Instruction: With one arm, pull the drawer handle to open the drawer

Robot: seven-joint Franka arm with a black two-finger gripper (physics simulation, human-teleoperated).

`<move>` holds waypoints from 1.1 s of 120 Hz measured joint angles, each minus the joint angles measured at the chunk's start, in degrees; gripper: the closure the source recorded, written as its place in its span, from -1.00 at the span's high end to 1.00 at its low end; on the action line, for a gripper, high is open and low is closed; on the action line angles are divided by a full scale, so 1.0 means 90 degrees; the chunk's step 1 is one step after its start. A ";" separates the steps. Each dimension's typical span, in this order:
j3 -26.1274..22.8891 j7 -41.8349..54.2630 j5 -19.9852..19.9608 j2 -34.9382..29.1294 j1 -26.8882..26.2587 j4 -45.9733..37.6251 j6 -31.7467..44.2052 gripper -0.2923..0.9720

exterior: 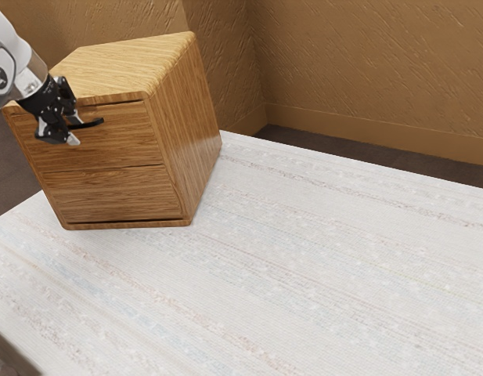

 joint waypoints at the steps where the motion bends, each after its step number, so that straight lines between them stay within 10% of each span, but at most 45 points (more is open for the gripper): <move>1: 0.0001 0.0001 -0.0003 -0.0001 0.0000 0.0000 0.0001 -0.28; 47: 0.0001 0.0037 -0.0064 -0.0244 -0.0014 -0.0398 0.0112 -0.55; 132: -0.0003 0.0063 -0.0063 -0.1343 -0.0001 -0.1584 0.0144 -0.48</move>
